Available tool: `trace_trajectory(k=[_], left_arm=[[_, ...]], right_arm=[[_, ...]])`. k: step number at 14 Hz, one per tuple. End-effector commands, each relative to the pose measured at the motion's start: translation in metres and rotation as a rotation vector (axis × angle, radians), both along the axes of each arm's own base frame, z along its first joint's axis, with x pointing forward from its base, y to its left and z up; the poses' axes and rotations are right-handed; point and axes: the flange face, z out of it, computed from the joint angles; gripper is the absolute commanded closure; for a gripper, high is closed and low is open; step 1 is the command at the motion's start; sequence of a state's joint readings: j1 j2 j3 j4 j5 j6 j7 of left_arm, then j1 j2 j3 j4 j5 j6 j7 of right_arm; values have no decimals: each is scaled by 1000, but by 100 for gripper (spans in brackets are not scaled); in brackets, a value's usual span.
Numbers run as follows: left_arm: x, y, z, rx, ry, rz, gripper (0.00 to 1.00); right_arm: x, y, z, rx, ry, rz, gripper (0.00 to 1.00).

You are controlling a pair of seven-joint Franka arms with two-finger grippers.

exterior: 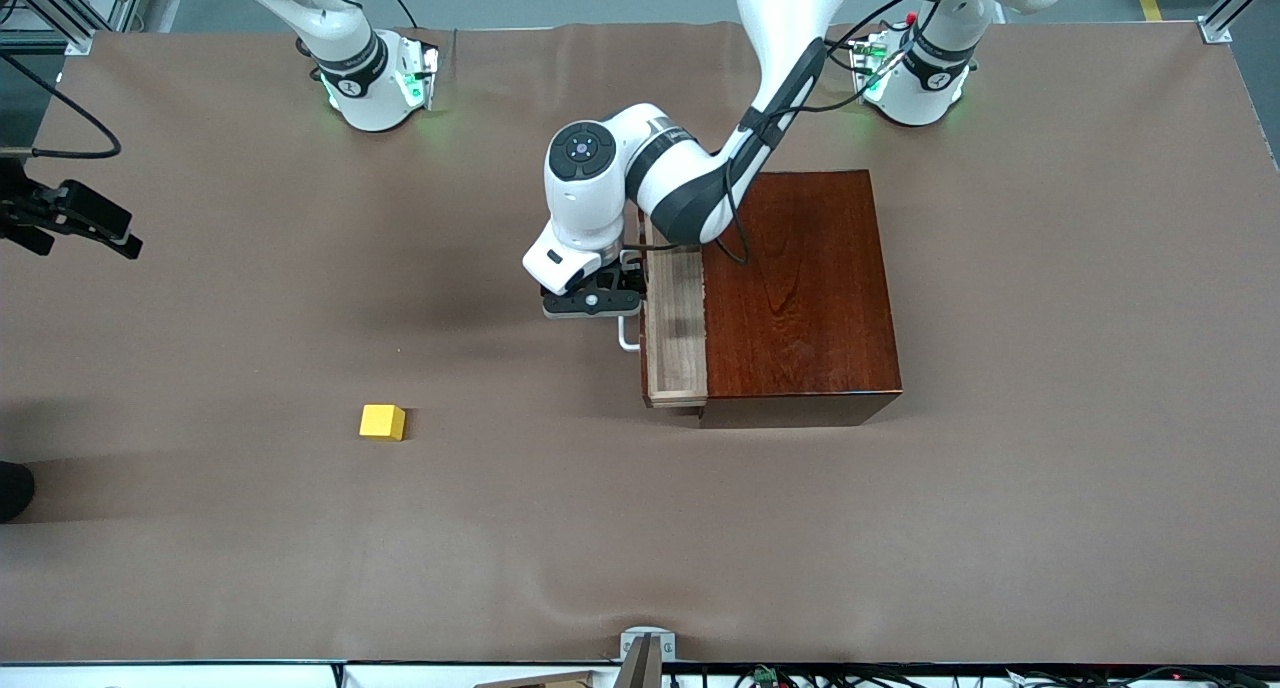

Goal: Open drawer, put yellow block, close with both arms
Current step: 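Pull the drawer out of the wooden box with the left gripper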

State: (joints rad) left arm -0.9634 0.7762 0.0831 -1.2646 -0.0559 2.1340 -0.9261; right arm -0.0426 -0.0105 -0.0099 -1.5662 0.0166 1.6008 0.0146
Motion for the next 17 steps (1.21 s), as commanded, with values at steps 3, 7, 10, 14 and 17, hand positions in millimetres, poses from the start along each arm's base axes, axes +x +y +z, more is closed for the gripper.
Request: trace_trajectory(k=[3, 7, 10, 14, 17], left_arm=[[-12, -35, -3, -146, -55, -35, 0], [-14, -37, 5, -160, -59, -27, 0], [-19, -42, 11, -173, -56, -30, 0], [-18, -41, 18, -180, -62, -26, 0], [-10, -35, 46, -203, -86, -17, 0]], right_arm=[[2, 1, 2, -12, 1, 0, 0], [2, 1, 2, -12, 1, 0, 0], [1, 1, 3, -13, 1, 1, 0], [1, 0, 3, -13, 0, 0, 0], [1, 1, 3, -12, 0, 0, 0]])
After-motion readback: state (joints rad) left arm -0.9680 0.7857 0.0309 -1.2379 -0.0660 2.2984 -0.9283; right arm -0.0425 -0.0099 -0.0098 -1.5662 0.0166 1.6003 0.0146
